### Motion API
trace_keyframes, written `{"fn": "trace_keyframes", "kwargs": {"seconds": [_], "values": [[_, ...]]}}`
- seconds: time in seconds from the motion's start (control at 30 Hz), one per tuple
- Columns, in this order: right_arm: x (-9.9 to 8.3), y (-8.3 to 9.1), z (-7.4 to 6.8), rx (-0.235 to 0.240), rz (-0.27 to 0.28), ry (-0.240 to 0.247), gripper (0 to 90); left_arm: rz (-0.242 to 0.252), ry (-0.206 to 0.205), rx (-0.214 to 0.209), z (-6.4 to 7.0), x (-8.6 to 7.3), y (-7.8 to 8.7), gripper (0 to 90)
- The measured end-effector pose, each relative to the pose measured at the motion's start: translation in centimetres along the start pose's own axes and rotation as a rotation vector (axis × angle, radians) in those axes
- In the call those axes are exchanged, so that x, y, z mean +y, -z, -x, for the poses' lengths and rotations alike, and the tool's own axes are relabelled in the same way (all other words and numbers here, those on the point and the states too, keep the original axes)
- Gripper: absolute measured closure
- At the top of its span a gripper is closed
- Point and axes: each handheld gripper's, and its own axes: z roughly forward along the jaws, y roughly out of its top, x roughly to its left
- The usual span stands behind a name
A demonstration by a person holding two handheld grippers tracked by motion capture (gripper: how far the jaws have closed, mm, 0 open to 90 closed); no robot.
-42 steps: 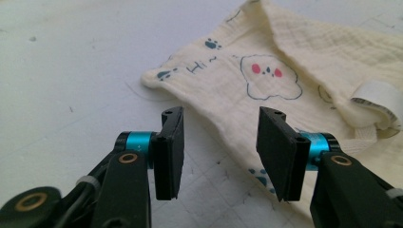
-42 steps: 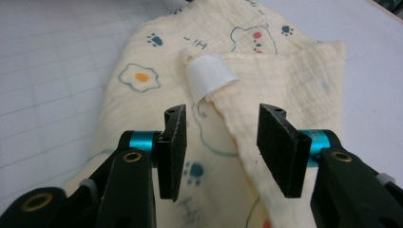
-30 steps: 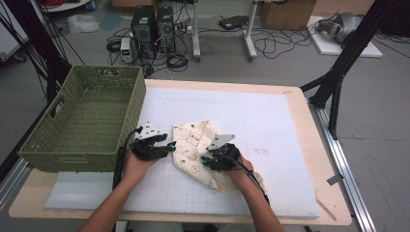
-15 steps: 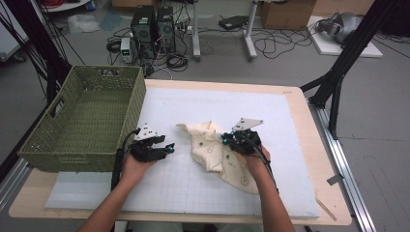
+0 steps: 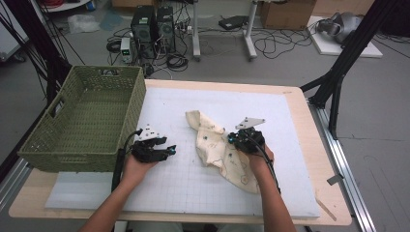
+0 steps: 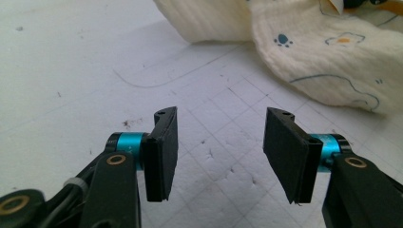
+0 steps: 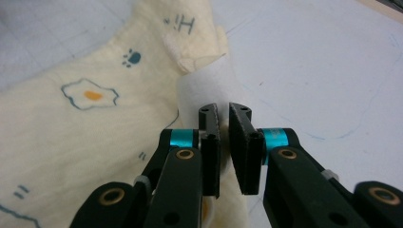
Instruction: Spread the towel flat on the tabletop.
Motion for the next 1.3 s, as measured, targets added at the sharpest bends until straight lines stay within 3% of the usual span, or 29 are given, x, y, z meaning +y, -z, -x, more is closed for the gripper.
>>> {"fn": "trace_keyframes", "kwargs": {"seconds": [0.07,0.1,0.17,0.3,0.37,0.47,0.6,0.67,0.77,0.83,0.93,1.0,1.03,1.13,1.3], "values": [[-0.1,-0.1,0.2,0.061,0.019,-0.035,74.6,0.005,-0.002,-0.015,0.1,0.0,-0.1,46.1],[-0.1,-0.1,0.0,0.077,0.013,-0.021,73.1,0.009,-0.001,-0.024,0.2,0.1,-0.2,46.2],[-0.1,0.0,-0.4,0.058,0.009,0.005,69.6,0.014,-0.011,-0.054,0.5,0.1,-0.4,46.5],[-0.1,0.9,-0.4,0.025,0.039,-0.006,62.3,0.02,-0.009,-0.108,1.6,0.4,-1.1,47.1],[-0.2,1.6,-0.2,0.0,0.05,0.004,62.4,0.009,-0.022,-0.125,2.3,0.7,-1.7,47.2],[-0.7,2.2,0.1,-0.002,0.041,0.004,65.3,-0.034,-0.058,-0.143,3.4,1.2,-3.0,47.1],[-1.5,2.2,0.4,0.023,0.013,-0.025,63.7,-0.074,-0.082,-0.147,5.1,1.5,-4.7,46.3],[-1.7,2.2,0.5,0.029,0.013,-0.023,64.6,-0.119,-0.129,-0.131,5.8,1.6,-5.2,46.6],[-1.9,2.2,0.5,0.039,0.009,-0.027,66.2,-0.13,-0.157,-0.131,6.6,2.0,-5.7,45.8],[-2.0,2.1,0.5,0.045,0.002,-0.033,65.5,-0.138,-0.205,-0.102,7.3,2.1,-6.1,45.7],[-2.0,1.9,0.4,0.047,-0.005,-0.033,66.0,-0.137,-0.22,-0.127,7.7,2.3,-6.2,60.5],[-2.0,1.8,0.3,0.047,-0.009,-0.029,67.7,-0.141,-0.27,-0.146,8.1,2.3,-6.0,81.0],[-2.0,1.8,0.3,0.046,-0.011,-0.029,68.4,-0.143,-0.291,-0.134,8.2,2.3,-5.9,89.5],[-2.0,1.8,0.4,0.046,-0.016,-0.028,68.7,-0.149,-0.272,-0.129,7.4,2.1,-5.1,89.6],[-2.1,1.6,0.5,0.041,-0.023,-0.037,68.6,-0.123,-0.223,-0.079,4.7,1.2,-2.0,89.6]]}}
